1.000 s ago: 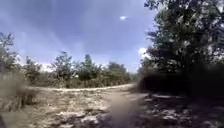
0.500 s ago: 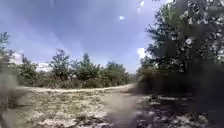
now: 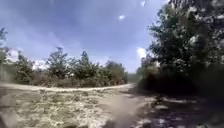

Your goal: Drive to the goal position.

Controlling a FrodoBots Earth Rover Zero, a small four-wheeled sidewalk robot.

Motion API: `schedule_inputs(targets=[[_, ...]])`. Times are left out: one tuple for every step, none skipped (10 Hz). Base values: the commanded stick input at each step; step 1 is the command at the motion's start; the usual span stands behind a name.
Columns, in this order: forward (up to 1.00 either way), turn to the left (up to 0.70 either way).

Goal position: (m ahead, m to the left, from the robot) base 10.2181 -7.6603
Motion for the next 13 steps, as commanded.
schedule_inputs(targets=[[0.70,0.00],[0.70,0.00],[0.70,0.00],[0.70,0.00],[0.70,0.00],[0.70,0.00],[0.70,0.00],[0.70,0.00],[0.70,0.00],[0.70,0.00],[0.70,0.00],[0.70,0.00],[0.70,0.00]])
